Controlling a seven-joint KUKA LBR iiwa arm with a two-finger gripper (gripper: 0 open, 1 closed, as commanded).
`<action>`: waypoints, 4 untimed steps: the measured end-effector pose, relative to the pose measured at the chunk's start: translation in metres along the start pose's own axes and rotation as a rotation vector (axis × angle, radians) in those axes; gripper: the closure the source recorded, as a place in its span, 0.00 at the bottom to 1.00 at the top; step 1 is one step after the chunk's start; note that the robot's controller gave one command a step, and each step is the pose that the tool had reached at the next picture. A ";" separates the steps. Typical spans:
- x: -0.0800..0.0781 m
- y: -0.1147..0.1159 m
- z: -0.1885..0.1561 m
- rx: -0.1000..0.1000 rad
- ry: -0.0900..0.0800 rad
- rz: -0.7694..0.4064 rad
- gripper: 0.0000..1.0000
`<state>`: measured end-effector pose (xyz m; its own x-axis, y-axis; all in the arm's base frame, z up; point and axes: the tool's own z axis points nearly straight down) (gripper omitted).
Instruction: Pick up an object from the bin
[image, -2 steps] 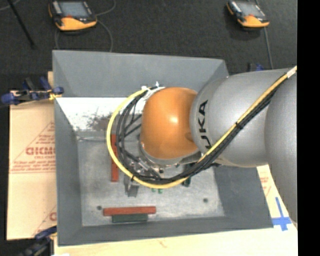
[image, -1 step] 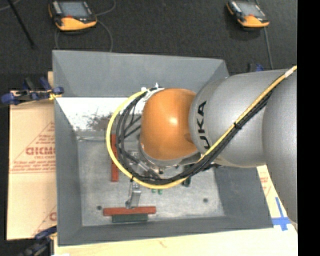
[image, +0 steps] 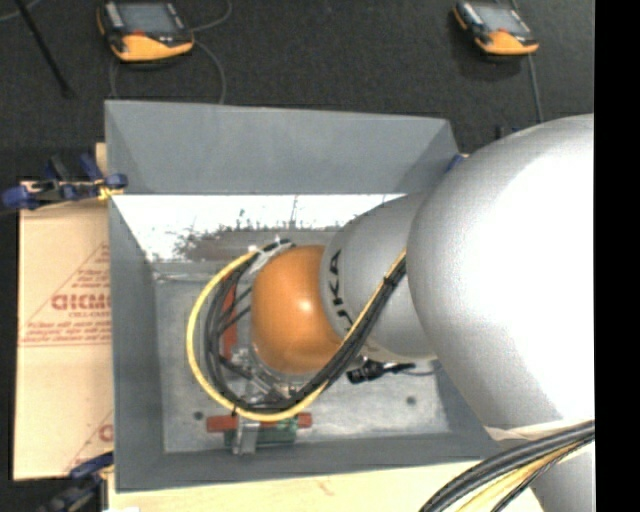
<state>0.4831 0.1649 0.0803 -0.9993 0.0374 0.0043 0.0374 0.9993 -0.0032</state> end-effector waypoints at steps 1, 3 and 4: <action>-0.002 0.001 -0.004 -0.005 -0.006 0.005 1.00; -0.022 -0.184 0.006 -0.006 -0.015 -0.117 1.00; -0.020 -0.183 0.010 -0.005 -0.009 -0.115 0.00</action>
Offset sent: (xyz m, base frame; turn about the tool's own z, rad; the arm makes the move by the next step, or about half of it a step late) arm 0.0000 0.0000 0.0000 0.0000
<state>0.4962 -0.0192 0.0711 -0.9970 -0.0772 -0.0050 -0.0772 0.9970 0.0021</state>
